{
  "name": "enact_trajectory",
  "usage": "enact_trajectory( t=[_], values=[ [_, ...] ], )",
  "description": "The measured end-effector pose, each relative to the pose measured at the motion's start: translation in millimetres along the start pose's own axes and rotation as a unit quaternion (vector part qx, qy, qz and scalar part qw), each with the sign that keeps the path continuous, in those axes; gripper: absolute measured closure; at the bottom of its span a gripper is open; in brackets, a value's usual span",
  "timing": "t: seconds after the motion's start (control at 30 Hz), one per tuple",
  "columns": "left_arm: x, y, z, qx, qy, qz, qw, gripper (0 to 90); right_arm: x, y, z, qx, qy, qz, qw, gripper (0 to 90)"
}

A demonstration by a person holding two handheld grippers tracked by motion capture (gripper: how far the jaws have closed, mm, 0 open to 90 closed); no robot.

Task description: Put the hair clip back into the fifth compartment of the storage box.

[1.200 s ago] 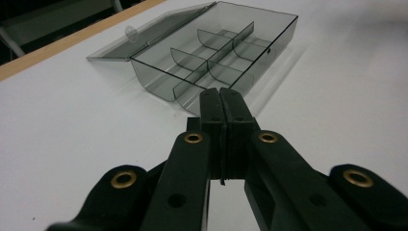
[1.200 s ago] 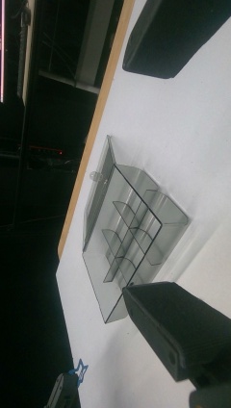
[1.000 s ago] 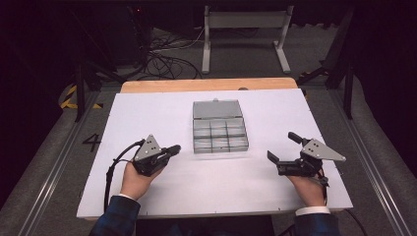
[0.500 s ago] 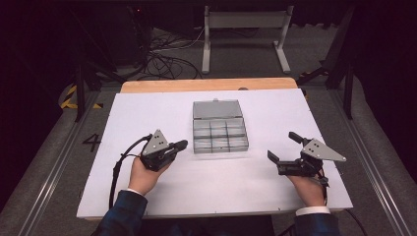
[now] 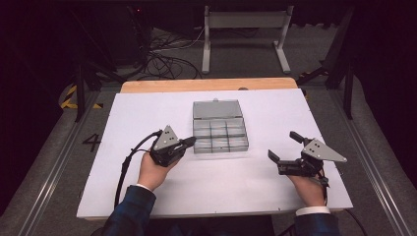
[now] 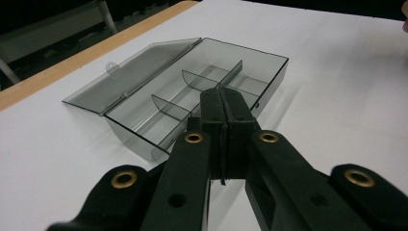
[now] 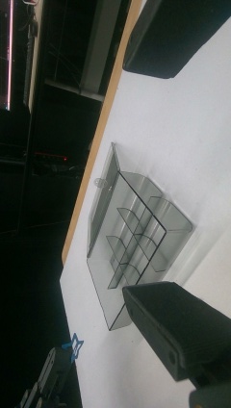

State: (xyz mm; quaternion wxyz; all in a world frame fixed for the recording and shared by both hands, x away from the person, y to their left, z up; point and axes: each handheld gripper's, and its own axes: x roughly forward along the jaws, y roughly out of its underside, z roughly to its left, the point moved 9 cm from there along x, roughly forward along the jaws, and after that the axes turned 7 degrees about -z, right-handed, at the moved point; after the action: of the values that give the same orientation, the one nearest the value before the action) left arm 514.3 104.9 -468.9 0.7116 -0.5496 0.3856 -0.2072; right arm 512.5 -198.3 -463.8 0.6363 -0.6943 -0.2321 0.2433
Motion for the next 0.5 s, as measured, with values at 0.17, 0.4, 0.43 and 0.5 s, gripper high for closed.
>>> enact_trajectory(
  t=[0.17, 0.4, 0.43, 0.5],
  values=[
    [8.3, 0.0, -0.3, -0.001, 0.000, 0.001, 1.0000, 88.8, 0.4, -0.5, -0.6, 0.002, 0.002, -0.002, 1.0000, 0.3],
    [19.9, 1.6, -2.3, -0.007, 0.002, 0.005, 1.0000, 88.7, 0.5, 0.4, -1.5, 0.005, 0.003, 0.000, 1.0000, 0.3],
    [21.2, 1.6, -2.1, -0.006, 0.002, 0.005, 1.0000, 88.8, 0.5, 0.3, -1.6, 0.004, 0.002, 0.000, 1.0000, 0.3],
    [23.7, 1.8, -2.3, -0.007, 0.003, 0.007, 1.0000, 88.8, 0.2, 0.2, -1.6, 0.004, 0.003, 0.000, 1.0000, 0.3]
  ],
)
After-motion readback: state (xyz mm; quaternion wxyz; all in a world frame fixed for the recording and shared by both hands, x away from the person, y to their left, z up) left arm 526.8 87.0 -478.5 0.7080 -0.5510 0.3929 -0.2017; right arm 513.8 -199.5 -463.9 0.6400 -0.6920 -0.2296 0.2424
